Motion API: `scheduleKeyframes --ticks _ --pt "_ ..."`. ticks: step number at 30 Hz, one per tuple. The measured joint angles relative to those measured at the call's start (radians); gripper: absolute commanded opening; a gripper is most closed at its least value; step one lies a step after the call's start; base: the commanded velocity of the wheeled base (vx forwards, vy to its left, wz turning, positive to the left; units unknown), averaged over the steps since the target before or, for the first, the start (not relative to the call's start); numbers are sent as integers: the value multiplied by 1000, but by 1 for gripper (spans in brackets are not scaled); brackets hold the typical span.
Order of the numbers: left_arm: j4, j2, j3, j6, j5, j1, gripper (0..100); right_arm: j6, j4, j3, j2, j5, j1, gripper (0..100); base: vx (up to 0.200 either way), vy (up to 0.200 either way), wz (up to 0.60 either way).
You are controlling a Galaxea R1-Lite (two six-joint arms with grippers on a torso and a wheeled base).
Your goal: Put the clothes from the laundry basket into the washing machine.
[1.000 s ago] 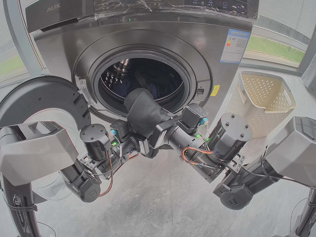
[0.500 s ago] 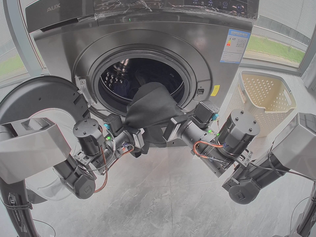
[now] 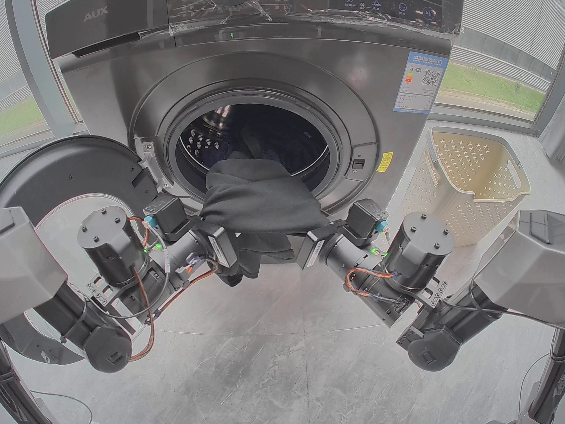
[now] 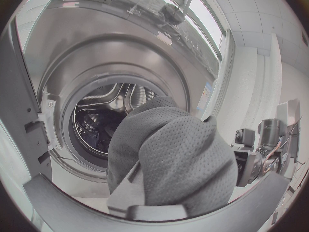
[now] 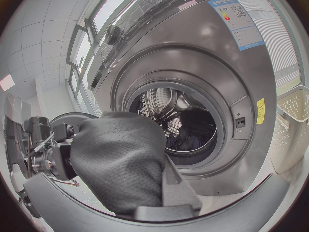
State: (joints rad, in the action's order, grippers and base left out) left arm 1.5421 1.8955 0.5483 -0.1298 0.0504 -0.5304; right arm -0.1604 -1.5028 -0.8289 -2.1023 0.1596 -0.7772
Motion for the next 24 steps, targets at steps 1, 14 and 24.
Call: scheduleKeyframes --ticks 1,14,24 --pt "0 -13 -10 -5 0 -2 0 1 -1 1 -2 -2 -3 0 0 0 0" --pt "2 -91 -41 -17 -20 -13 0 13 -7 112 29 -29 -57 100 0 0 0" --pt "3 -161 -112 -15 -76 -32 0 23 -30 478 143 -80 -109 100 0 0 0"
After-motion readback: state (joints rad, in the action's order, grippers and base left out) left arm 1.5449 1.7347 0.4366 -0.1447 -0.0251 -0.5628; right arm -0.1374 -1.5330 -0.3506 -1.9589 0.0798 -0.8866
